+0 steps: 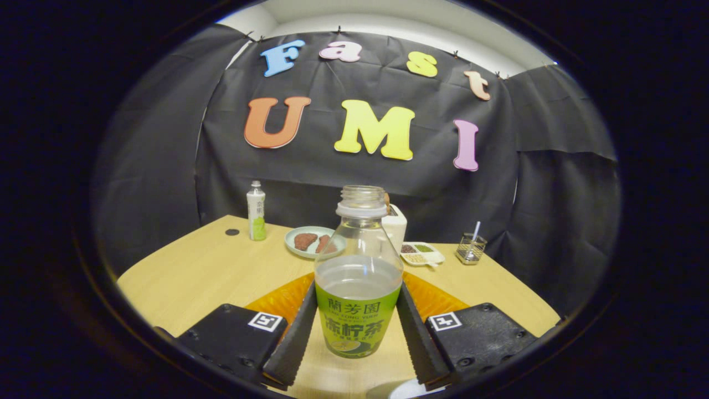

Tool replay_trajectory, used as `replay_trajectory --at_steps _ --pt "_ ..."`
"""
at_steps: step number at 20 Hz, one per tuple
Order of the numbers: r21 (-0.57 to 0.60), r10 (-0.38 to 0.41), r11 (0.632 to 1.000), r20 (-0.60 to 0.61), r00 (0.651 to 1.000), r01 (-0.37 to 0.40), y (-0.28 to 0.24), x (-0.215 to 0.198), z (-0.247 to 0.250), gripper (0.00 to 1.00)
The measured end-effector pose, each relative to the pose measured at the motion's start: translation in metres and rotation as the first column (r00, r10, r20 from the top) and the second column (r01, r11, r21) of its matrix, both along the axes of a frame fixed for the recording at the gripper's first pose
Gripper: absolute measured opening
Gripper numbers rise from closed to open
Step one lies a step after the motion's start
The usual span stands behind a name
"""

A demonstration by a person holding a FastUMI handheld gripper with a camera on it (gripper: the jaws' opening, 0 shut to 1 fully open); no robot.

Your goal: Take the bottle from table, then pour the juice into the cup, finally place the bottle on the coaster

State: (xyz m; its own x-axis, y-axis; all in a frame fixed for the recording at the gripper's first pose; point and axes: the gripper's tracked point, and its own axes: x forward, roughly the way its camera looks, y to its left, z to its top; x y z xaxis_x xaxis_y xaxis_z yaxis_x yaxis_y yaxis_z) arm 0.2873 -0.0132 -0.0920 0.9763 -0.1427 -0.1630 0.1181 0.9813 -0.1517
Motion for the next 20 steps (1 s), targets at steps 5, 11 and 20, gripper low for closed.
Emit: replay_trajectory --at_steps 5,11,20 --pt "0.018 -0.008 1.0 -0.003 1.0 0.008 -0.004 0.033 -0.032 0.82" --pt "-0.006 -0.04 0.999 0.041 0.998 0.041 -0.015 0.054 -0.032 0.82" --pt "-0.007 -0.05 0.999 0.035 0.998 0.051 -0.015 0.064 -0.052 0.82"
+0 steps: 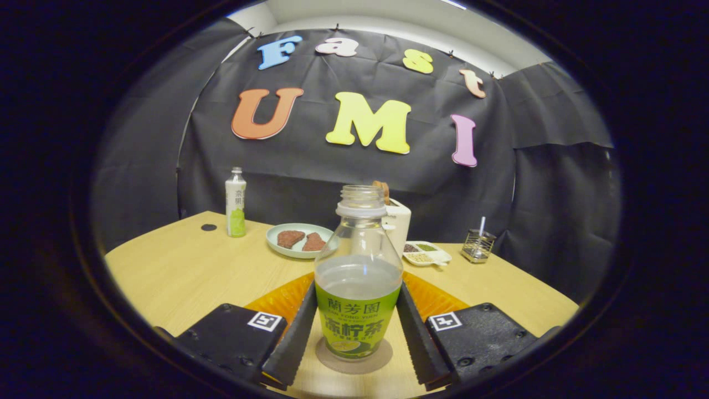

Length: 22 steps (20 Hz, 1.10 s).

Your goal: Take the bottle from table, then pour the juice into the cup, finally place the bottle on the coaster

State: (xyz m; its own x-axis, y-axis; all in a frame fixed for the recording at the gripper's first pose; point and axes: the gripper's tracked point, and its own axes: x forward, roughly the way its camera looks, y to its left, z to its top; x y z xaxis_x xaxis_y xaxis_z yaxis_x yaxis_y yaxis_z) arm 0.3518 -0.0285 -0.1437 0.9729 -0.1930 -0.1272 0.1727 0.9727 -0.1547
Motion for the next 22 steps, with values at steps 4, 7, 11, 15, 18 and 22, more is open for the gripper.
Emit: replay_trajectory --at_steps 4,7,11,15,18,22 --pt "0.032 0.008 0.999 0.0 1.0 -0.008 -0.002 -0.001 -0.005 0.82" --pt "0.043 0.003 0.999 0.009 1.0 -0.004 -0.009 -0.006 -0.001 0.84" --pt "0.054 0.026 0.998 -0.007 1.0 -0.026 -0.006 -0.015 0.002 0.92" --pt "0.031 0.04 0.999 0.008 0.999 -0.04 -0.004 -0.029 0.023 0.95" --pt "0.016 0.058 0.998 0.028 0.998 -0.058 -0.001 -0.038 0.041 0.97" --pt "0.023 0.042 0.999 0.03 0.999 -0.042 -0.004 -0.063 0.062 1.0"
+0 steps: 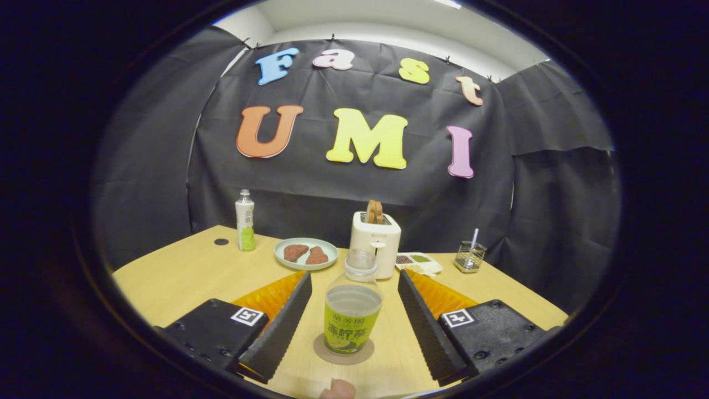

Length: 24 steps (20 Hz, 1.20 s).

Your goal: Take the bottle from table, then pour the juice into the cup, finally place the bottle on the coaster

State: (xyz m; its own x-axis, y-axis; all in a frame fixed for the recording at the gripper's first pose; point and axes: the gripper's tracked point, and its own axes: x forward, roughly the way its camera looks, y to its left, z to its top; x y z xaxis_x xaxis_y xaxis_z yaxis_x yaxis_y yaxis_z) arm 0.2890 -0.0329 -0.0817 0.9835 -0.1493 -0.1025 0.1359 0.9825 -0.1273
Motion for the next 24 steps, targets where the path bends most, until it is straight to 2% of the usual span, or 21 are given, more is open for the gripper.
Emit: replay_trajectory --at_steps 6,11,13,15,18,24 --pt "0.061 -0.031 0.998 0.076 0.997 0.026 -0.001 -0.057 0.039 1.0" --pt "0.095 -0.091 0.992 0.088 0.992 0.082 -0.02 -0.098 0.04 1.0" --pt "0.132 -0.043 0.991 0.052 0.998 0.036 -0.008 -0.112 0.036 1.0" --pt "0.126 -0.036 0.992 0.068 0.997 0.027 -0.01 -0.13 0.048 1.0" --pt "0.094 -0.059 0.995 0.155 0.986 0.045 -0.02 -0.162 0.075 1.0" --pt "0.066 -0.058 0.997 0.15 0.987 0.048 -0.027 -0.217 0.095 1.0"
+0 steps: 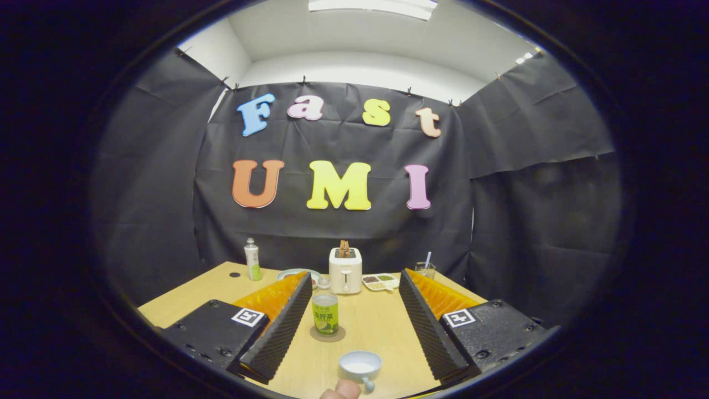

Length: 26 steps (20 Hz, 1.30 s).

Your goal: Take the bottle from table, then pour the juice into the cup, finally place the bottle on the coaster

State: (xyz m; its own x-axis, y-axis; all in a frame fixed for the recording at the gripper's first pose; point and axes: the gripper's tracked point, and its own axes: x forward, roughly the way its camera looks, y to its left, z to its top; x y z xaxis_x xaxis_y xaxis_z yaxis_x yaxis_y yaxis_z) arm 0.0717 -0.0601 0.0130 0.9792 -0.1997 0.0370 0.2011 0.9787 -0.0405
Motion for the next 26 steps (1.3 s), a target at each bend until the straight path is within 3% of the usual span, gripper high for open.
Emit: replay_trajectory --at_steps 11,16,19,26 --pt "0.077 0.043 0.996 -0.056 0.998 -0.038 -0.002 -0.095 -0.003 1.0" --pt "0.045 0.071 0.997 -0.024 0.997 -0.07 0.006 -0.127 -0.003 1.0" --pt "0.002 0.063 0.998 0.006 0.998 -0.063 0.008 -0.138 -0.003 1.0" --pt "0.02 0.067 0.998 0.015 0.998 -0.067 0.003 -0.14 -0.007 1.0"
